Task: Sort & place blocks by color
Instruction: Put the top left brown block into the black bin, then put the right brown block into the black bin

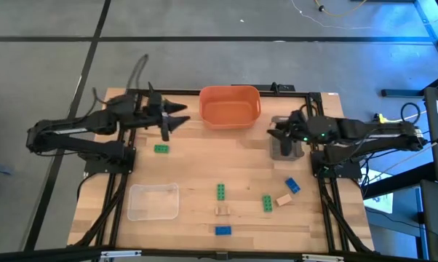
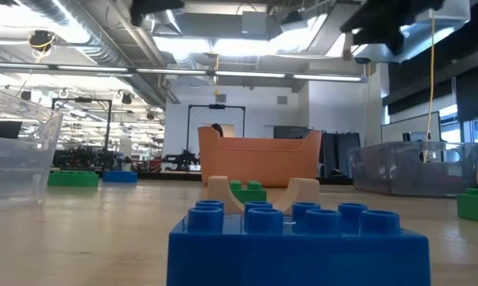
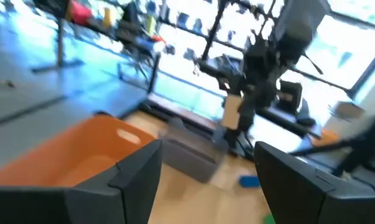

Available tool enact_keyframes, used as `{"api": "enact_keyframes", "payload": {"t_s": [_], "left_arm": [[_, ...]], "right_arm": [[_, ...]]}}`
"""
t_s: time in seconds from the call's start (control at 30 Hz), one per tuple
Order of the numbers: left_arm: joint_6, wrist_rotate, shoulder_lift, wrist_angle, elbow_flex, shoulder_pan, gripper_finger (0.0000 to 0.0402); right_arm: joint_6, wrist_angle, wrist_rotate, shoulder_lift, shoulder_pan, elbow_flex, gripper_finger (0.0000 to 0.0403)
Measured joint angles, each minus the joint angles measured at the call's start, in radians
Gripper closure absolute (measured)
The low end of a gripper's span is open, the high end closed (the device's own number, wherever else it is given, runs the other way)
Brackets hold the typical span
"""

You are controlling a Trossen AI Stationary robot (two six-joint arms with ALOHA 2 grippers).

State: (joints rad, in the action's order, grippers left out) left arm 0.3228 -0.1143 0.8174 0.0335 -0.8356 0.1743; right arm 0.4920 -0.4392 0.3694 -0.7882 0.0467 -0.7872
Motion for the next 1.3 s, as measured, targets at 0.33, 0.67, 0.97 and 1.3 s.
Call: {"api": "enact_keyframes", "payload": {"t_s": [0.33,0.67,0.97,1.3], "left_arm": [[0.007,-0.042,-0.059,0.003,0.000,-0.001,0.0158],[0.007,-0.110,-0.052,0.052,0.001,-0.001,0.0157],[0.007,-0.110,-0.051,0.052,0.001,-0.001,0.0157],[0.008,-0.109,-0.051,0.053,0.001,-0.001,0.0157]], "right_arm": [[0.157,-0.445,-0.024,-0.061,-0.148,-0.112,0.0269],[0.105,-0.586,-0.230,-0.311,-0.443,-0.014,0.0267],[0.053,-0.392,-0.335,-0.408,-0.546,0.160,0.0259],[0.033,-0.388,-0.356,-0.408,-0.550,0.144,0.0180]]}}
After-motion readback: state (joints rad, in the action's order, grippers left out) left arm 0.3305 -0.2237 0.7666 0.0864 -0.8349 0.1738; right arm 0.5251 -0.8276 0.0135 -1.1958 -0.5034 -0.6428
